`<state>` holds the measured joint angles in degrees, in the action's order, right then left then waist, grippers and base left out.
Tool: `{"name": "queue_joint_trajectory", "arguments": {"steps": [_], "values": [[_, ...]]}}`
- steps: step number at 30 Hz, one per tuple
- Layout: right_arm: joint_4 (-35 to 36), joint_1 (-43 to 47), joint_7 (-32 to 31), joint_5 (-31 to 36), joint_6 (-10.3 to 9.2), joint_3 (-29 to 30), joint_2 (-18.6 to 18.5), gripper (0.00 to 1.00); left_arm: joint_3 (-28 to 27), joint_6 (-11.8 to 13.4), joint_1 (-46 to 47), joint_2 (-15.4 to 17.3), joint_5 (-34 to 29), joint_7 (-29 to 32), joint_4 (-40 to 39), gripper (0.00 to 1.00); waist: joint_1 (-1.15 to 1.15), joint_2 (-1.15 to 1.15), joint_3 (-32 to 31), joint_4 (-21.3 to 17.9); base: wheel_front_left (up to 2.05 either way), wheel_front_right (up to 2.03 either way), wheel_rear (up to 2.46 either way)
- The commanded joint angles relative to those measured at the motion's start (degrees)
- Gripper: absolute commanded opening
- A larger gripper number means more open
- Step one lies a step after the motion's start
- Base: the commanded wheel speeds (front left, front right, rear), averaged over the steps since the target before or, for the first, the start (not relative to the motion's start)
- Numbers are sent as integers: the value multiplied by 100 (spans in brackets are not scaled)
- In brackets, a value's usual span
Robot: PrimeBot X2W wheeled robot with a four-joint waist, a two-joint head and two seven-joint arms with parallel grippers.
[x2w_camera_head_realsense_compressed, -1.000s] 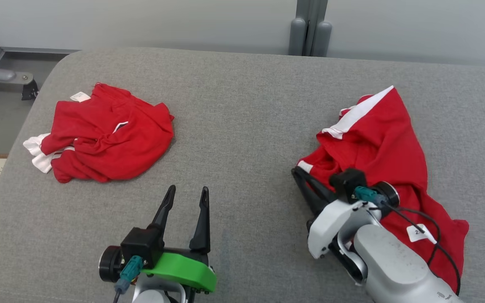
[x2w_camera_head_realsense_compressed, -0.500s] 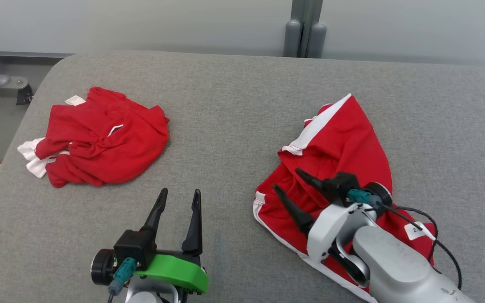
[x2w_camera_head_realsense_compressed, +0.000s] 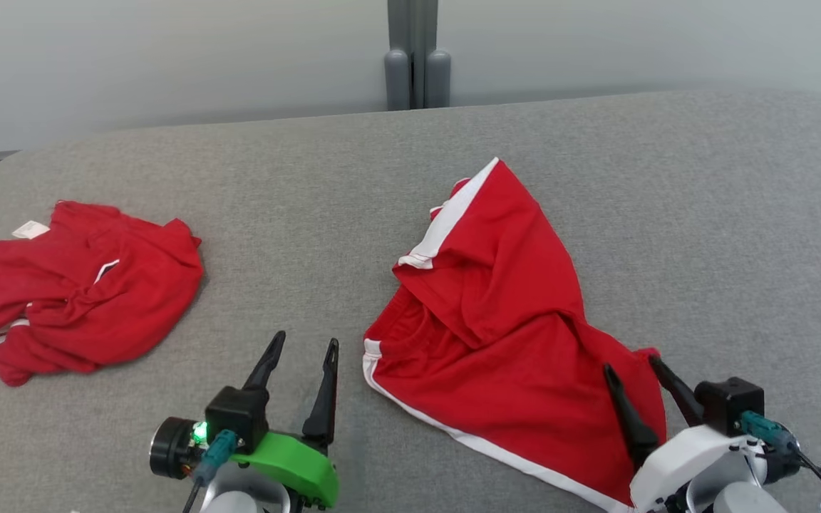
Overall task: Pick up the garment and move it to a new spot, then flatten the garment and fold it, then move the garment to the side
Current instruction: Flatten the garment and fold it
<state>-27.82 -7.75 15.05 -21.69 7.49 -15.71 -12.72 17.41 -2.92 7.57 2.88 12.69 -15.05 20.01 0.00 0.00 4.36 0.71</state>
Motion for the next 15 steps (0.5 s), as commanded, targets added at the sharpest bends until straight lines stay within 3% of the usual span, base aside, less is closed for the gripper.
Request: {"name": "queue_joint_trajectory", "arguments": {"steps": [1, 8, 15], "values": [[94, 133, 17, 88, 0, 138, 54, 100, 50, -95, 147, 68, -147, -20, 168, 100, 0, 0, -77, -259, 0, 0, 0], [289, 262, 9, 357, 0, 335, 292, 100, 483, -372, 752, 261, -338, 43, 1373, 100, 0, 0, -60, -489, 0, 0, 0], [360, 187, -24, 477, 0, 344, 335, 100, 794, -455, 1457, 163, 311, 235, 2302, 100, 0, 0, 46, -745, 0, 0, 0]]}}
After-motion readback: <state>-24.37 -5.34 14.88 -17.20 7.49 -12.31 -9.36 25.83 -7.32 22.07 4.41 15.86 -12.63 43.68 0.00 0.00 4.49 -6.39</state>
